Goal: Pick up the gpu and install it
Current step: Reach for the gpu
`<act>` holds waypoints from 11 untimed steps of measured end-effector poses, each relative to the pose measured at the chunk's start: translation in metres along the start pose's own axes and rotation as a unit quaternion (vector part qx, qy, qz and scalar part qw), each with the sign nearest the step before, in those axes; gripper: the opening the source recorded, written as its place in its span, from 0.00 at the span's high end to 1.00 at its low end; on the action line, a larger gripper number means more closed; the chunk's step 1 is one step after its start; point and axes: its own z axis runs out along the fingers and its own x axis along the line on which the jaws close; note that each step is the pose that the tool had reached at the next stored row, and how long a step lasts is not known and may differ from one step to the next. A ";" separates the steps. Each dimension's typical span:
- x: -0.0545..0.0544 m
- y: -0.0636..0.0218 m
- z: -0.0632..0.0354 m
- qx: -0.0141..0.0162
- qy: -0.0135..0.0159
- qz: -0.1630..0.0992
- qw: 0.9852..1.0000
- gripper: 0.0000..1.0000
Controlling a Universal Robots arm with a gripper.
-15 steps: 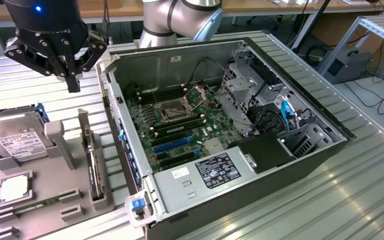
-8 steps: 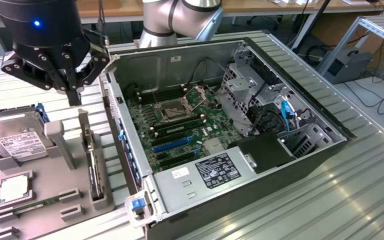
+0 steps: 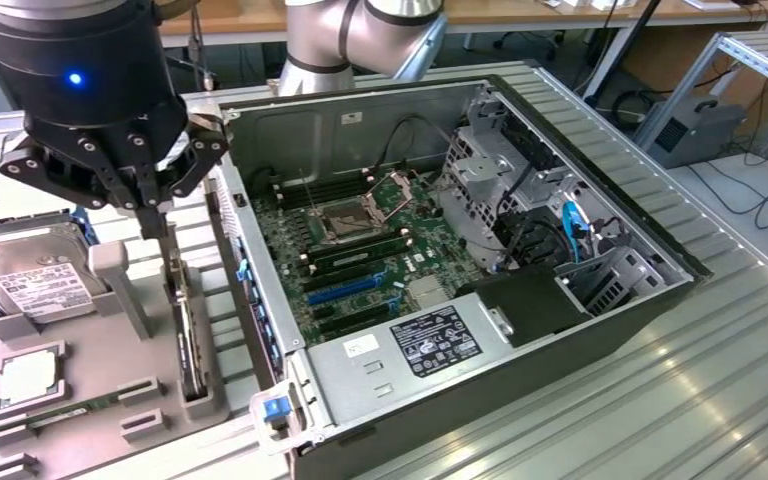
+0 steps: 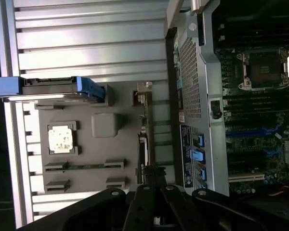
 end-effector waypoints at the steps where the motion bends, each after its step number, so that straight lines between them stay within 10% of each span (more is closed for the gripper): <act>1: 0.000 -0.0024 0.0000 0.000 0.000 0.000 1.000 0.89; 11: -0.001 -0.0268 -0.0008 0.000 0.000 0.000 1.000 0.89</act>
